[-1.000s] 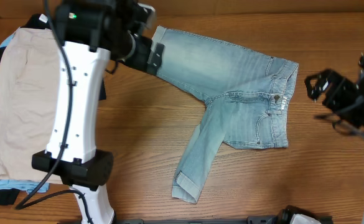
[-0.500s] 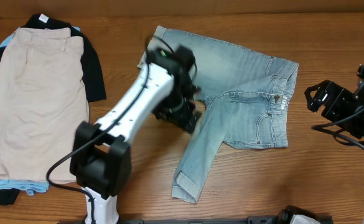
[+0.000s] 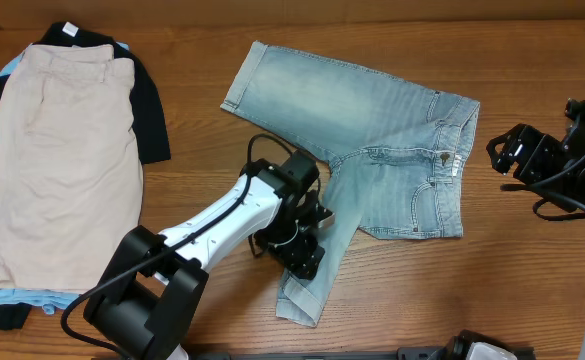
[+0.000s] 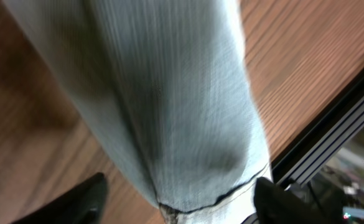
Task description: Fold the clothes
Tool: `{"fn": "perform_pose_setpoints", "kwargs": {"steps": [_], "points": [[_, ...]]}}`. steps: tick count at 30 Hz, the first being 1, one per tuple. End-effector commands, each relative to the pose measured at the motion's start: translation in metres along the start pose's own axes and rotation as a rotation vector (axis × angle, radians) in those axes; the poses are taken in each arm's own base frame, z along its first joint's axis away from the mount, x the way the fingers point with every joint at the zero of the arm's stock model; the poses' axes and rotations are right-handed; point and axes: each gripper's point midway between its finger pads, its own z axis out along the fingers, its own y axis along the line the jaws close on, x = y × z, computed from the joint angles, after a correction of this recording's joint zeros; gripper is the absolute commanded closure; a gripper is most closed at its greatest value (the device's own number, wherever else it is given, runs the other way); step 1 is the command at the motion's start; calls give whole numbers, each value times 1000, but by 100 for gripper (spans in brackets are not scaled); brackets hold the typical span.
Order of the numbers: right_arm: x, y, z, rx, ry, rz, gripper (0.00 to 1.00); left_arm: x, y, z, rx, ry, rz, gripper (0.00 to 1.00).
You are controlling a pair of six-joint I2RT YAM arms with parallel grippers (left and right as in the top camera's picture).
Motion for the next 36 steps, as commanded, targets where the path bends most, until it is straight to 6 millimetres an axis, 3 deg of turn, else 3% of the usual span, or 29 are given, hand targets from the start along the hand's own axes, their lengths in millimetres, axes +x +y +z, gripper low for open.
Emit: {"fn": "perform_pose_setpoints", "kwargs": {"steps": [1,7,9,10,12,15,17,18,20,23,25,28,34,36], "points": [[-3,0,-3,2,-16,-12,7,4,-4,-4,21,-6,-14,33],[-5,1,-3,1,-21,-13,9,5,-1,-4,1,-1,-18,40],[-5,1,-3,0,-22,-14,9,5,0,-4,-2,-3,-17,54],[-5,1,-3,0,-23,-14,9,4,0,-4,-2,-6,-16,69],[-5,1,-3,0,-23,-14,9,2,0,-4,-2,-15,-15,83],[-5,1,-3,1,-22,-14,9,0,0,-4,-1,-22,-13,82],[-5,1,-3,1,-21,-13,9,-1,0,-4,1,-25,-11,74],[-5,1,-3,1,-21,-13,9,-1,0,-4,1,-28,-10,77],[-5,1,-3,1,-22,-14,9,-2,0,-4,0,-31,-14,96],[-5,1,-3,1,-21,-13,9,-6,3,-7,-3,-47,-38,96],[-5,1,-3,1,-21,-13,10,-15,11,-20,-2,-82,-84,96],[-4,1,-3,1,-18,-13,11,-30,31,-57,-8,-153,-162,96],[-3,-1,4,3,5,-8,13,-64,100,-150,-135,-415,-275,96],[0,-2,12,4,29,-6,14,-76,119,-171,-180,-506,-269,96]]}}
